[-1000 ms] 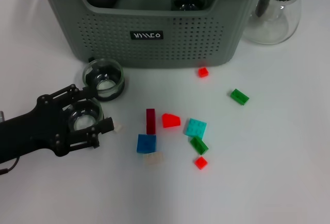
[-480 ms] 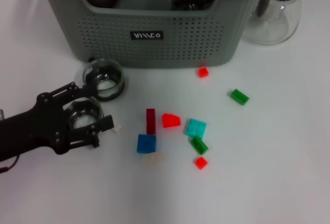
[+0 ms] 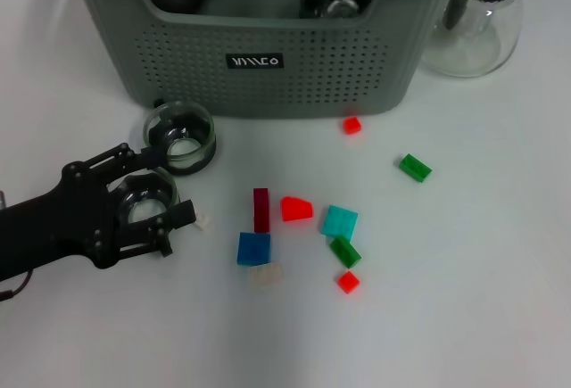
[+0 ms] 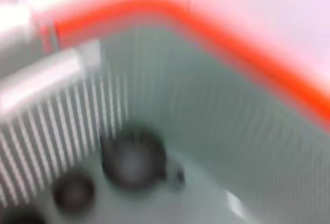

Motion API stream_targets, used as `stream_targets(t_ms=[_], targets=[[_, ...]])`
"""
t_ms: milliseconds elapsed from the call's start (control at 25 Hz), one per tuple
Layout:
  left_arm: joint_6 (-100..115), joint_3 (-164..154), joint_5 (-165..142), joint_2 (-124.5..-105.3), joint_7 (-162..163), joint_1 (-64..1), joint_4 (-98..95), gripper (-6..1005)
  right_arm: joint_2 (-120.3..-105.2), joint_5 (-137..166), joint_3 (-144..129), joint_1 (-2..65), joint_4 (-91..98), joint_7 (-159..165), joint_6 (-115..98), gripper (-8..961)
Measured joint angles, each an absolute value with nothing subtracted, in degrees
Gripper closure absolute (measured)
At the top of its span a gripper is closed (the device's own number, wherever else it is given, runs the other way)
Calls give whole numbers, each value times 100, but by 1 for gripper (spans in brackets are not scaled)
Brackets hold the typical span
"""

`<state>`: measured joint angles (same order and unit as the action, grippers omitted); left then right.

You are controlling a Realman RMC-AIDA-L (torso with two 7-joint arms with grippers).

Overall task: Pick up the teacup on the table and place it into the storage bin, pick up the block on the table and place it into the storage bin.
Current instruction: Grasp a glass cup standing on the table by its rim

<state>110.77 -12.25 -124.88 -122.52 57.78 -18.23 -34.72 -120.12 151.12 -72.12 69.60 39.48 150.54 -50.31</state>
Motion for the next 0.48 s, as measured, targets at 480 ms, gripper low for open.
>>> stream_targets(t_ms=[480], targets=[[11125,-1095,-12489,-12233,5774,-1811,-3476,158,-11649,8739,-5652,4148,6081,10695,-7916,576]])
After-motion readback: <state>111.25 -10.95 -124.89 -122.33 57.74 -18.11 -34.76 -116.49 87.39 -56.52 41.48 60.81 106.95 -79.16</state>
